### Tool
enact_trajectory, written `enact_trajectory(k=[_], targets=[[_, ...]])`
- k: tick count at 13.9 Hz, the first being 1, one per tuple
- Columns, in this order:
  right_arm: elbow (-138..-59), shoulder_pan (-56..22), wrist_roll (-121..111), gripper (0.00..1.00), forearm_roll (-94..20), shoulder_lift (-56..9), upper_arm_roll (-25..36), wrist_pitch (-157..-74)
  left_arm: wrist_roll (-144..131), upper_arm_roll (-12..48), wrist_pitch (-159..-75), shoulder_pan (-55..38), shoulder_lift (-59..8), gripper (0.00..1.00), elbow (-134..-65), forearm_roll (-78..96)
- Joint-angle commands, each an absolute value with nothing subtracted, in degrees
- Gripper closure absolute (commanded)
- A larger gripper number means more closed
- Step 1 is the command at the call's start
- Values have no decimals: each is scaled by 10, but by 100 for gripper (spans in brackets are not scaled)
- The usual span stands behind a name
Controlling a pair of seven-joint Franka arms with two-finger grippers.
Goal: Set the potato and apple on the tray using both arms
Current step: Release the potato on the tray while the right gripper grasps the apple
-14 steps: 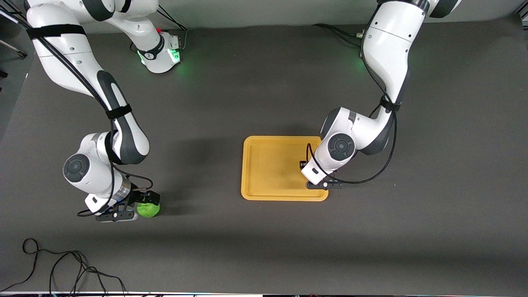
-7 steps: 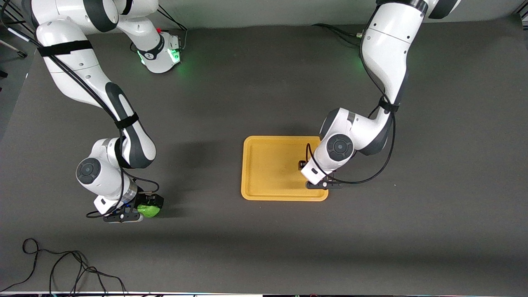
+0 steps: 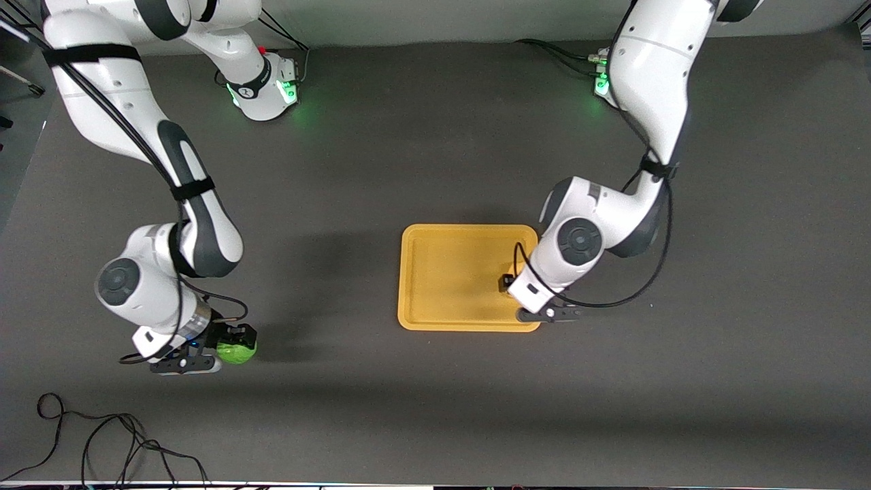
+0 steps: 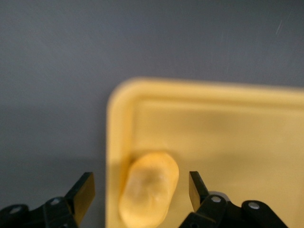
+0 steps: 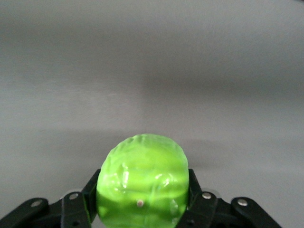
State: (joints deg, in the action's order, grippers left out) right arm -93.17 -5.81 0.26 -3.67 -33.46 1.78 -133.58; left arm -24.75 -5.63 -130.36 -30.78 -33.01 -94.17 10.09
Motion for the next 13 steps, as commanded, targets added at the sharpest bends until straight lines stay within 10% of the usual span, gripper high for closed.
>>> enact_trajectory(k=[1,5,13], targets=[[-863,-61,-5,54,-50,-273,22,-1175,-248,-110,-1262,-301,-242,0,-959,91],[-781,-64,4,54,-47,-220,19,-1002,-175,-152,-1125,-282,-175,0,-960,-19],[-753,-321,361,54,-44,-234,19,-987,132,-152,-1031,-117,-73,0,-983,9]])
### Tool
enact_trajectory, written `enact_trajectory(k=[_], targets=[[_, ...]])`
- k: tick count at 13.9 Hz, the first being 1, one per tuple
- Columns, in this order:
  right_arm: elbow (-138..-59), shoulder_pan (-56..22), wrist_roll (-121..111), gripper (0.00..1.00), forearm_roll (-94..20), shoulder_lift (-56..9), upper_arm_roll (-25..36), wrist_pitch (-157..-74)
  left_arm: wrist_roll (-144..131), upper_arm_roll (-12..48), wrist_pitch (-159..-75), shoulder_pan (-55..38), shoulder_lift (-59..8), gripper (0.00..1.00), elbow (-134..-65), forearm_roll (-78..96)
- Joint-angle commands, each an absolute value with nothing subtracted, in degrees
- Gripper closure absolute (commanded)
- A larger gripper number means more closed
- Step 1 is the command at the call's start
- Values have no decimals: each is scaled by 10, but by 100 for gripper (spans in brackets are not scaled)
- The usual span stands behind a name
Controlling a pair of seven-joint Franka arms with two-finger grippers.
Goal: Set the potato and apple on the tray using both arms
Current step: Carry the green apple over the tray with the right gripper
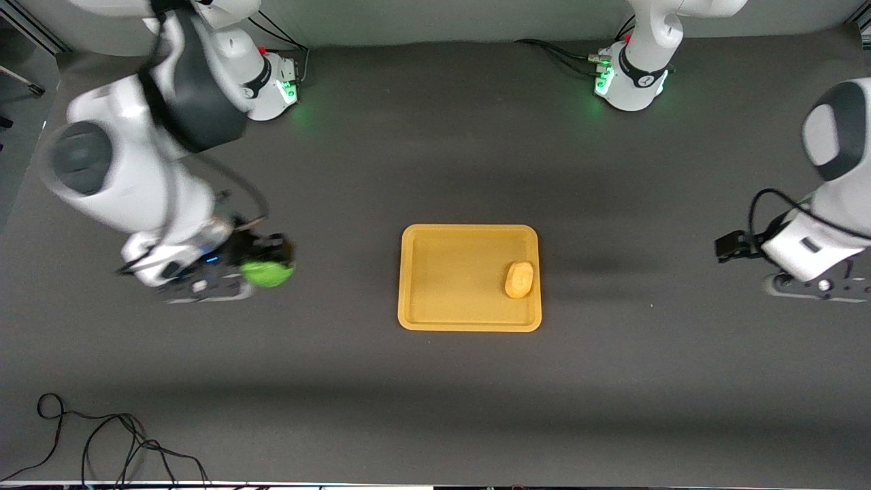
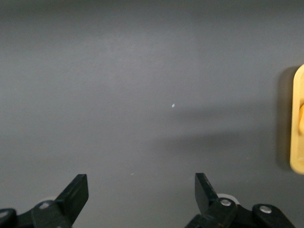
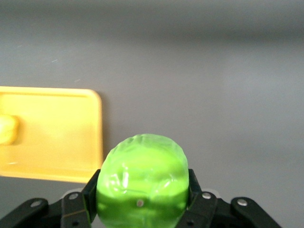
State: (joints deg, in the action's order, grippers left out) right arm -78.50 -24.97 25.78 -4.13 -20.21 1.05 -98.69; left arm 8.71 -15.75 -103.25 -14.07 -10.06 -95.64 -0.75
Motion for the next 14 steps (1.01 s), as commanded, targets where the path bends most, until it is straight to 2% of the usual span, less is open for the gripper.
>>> enact_trajectory(k=[1,4,6,11,14], targets=[[-718,-362,409,54,-43,-265,20,-990,146,-152,-1031,-101,-71,0,-985,30],[-603,-442,530,54,-36,-363,20,-991,142,-152,-1057,-90,-74,0,-991,37],[-555,-481,555,54,-34,-418,23,-996,141,-151,-1062,-95,-76,0,-989,34],[-560,-488,556,54,18,-519,23,-1097,148,-149,-1052,-106,-91,0,-956,29],[-560,-485,557,54,33,-558,24,-1144,149,-145,-1028,-112,-93,0,-943,8]])
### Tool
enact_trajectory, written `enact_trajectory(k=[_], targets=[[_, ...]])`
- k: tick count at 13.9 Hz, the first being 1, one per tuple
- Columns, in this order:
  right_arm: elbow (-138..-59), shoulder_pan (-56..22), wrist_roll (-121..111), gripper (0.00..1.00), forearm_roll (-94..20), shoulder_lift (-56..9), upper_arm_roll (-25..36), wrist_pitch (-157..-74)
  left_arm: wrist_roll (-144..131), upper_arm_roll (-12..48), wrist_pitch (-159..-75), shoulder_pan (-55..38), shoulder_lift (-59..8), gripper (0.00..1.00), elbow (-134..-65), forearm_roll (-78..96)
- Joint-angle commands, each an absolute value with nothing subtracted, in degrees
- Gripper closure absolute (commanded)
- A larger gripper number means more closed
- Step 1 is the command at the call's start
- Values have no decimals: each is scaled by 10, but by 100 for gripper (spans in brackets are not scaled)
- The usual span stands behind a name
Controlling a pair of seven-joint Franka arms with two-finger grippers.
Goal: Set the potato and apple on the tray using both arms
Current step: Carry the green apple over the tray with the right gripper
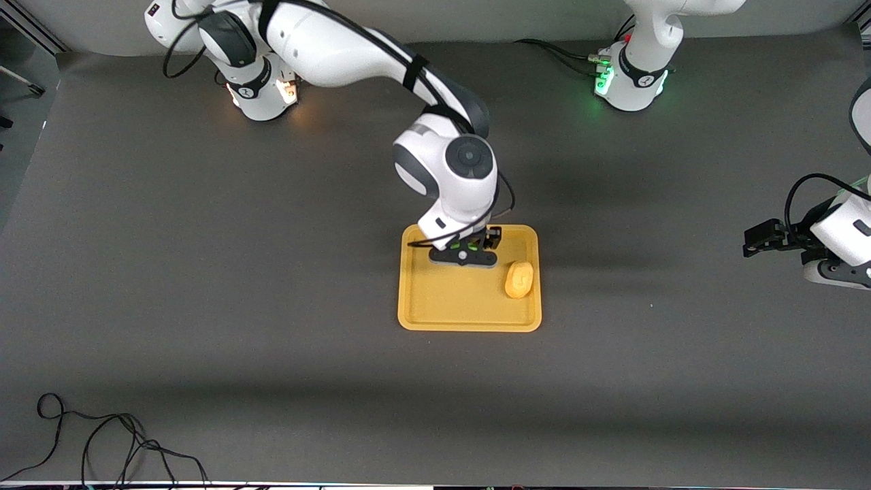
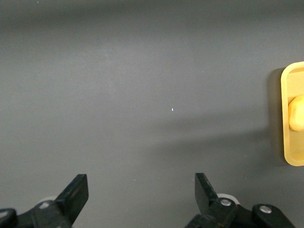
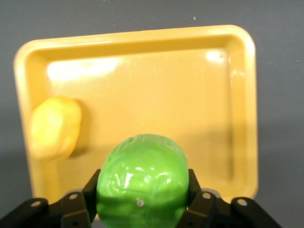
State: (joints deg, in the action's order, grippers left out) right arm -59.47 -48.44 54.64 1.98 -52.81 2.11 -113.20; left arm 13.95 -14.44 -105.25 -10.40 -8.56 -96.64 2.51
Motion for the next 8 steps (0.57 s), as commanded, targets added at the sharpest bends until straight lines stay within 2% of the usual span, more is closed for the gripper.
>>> enact_trajectory(k=[1,4,8], targets=[[-560,-483,557,54,33,-570,24,-1164,150,-145,-1019,-112,-96,0,-940,6],[-560,-480,556,54,33,-599,32,-1212,149,-142,-1030,-115,-92,1,-941,6],[-569,-480,555,54,33,-613,47,-1235,105,-142,-1019,-116,-85,1,-941,6]])
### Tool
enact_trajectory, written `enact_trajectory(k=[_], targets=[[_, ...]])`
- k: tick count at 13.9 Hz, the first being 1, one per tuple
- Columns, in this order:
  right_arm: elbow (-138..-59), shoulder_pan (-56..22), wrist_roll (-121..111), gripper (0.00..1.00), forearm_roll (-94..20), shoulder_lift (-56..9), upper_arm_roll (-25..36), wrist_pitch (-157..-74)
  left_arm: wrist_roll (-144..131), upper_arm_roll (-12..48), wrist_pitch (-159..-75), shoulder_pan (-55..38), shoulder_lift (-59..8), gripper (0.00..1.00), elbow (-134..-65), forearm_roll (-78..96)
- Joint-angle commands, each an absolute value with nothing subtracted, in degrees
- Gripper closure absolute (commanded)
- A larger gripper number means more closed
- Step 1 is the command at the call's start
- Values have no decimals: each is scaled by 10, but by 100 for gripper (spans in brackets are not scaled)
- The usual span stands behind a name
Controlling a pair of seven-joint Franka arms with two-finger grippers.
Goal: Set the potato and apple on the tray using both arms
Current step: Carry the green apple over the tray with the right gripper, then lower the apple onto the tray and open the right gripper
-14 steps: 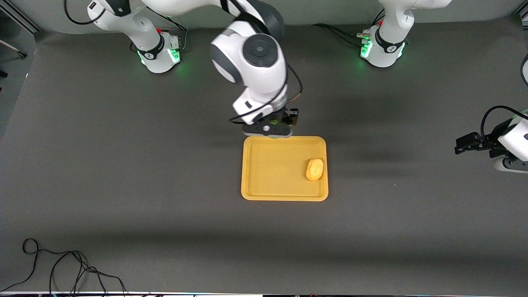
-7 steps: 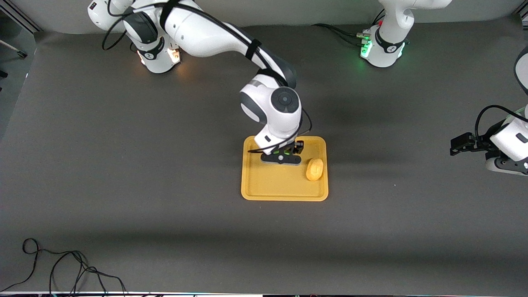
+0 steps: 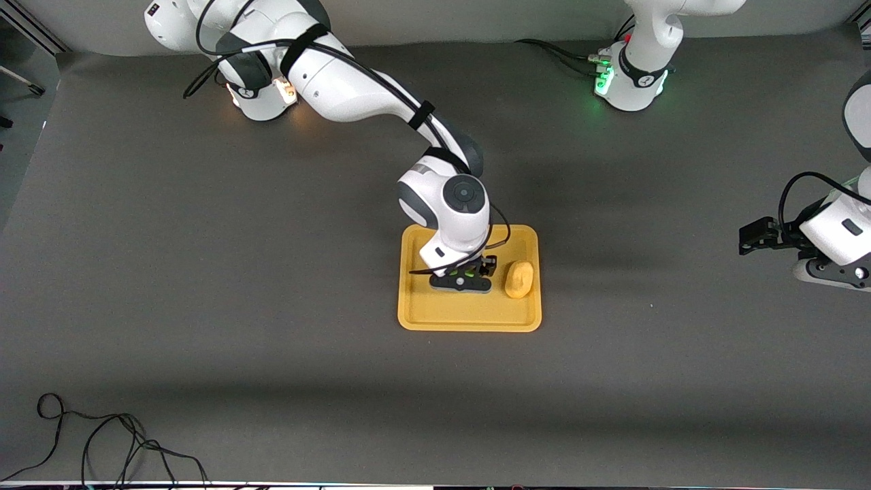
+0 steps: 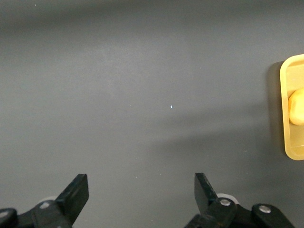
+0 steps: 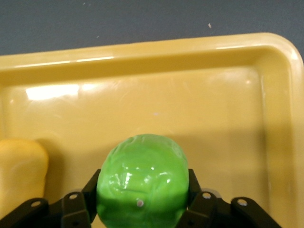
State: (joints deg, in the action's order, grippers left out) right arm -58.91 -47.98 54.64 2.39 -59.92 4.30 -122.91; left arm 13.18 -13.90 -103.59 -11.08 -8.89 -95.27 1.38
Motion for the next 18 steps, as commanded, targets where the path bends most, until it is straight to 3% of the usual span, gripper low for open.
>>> enact_trajectory(k=[1,2,3,4,8,14,18], targets=[[-570,-480,555,53,33,-613,47,-1238,104,-142,-1008,-116,-82,1,-940,6],[-570,-480,557,47,33,-613,47,-1242,104,-142,-999,-116,-81,1,-936,6],[-570,-479,557,4,33,-613,47,-1242,103,-141,-989,-117,-80,1,-926,6],[-570,-477,557,0,31,-612,46,-1242,102,-141,-978,-117,-81,0,-911,6],[-561,-477,562,0,25,-556,43,-1164,102,-131,-955,-117,-78,1,-898,7],[-562,-445,550,0,10,-386,48,-968,99,-126,-957,-121,-72,1,-905,6],[-626,-368,376,0,11,-263,49,-858,100,-127,-958,-119,-71,1,-906,5]])
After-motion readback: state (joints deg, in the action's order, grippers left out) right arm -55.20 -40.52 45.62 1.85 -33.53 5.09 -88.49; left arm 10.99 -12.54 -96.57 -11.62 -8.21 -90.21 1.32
